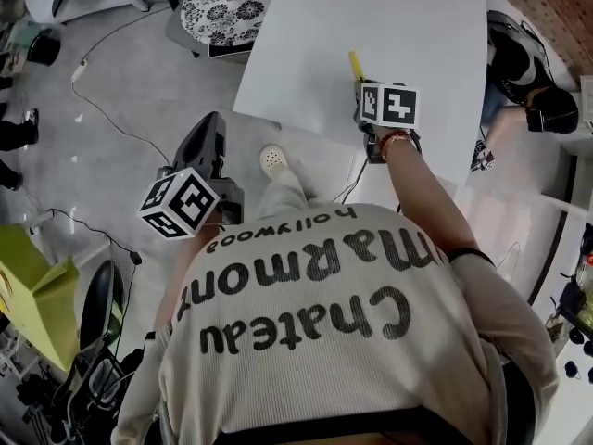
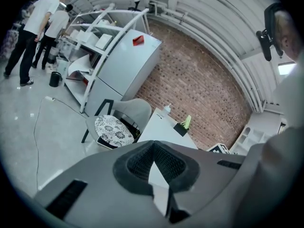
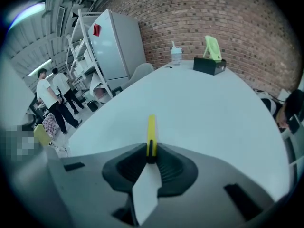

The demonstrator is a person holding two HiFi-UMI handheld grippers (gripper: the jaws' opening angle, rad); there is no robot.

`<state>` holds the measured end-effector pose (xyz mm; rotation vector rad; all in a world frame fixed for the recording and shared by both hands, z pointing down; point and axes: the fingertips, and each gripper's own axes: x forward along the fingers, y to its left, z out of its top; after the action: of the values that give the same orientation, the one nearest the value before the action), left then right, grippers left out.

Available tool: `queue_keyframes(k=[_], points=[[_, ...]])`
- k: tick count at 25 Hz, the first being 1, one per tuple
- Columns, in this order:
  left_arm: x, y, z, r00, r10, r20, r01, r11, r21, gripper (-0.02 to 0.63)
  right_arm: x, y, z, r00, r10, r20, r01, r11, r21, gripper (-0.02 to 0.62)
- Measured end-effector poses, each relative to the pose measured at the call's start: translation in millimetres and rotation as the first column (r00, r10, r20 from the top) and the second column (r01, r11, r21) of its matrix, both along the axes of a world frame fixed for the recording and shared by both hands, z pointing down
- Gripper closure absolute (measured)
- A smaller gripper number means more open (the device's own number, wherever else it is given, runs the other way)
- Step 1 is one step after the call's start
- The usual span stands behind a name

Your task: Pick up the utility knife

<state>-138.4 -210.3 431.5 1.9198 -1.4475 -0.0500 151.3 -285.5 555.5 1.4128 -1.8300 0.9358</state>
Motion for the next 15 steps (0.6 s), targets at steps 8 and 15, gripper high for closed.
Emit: queue_keyframes(k=[8,15], points=[[24.5,17.8,-5.7,1.000,0.013,-0.009,-0.013,1.000,0.016,0.605,-1.3,37.2,-4.4,0.998,-0.035,0.052,0.037,0.999,-0.020,0.528],[40.7,34.6,-1.9,1.000,0.013,-0.006,-0.013,0.999,0.037,0.604,-2.0,61.1,-5.8,0.994,-0.077,0.076,0.076,0.997,0.013,0.528]])
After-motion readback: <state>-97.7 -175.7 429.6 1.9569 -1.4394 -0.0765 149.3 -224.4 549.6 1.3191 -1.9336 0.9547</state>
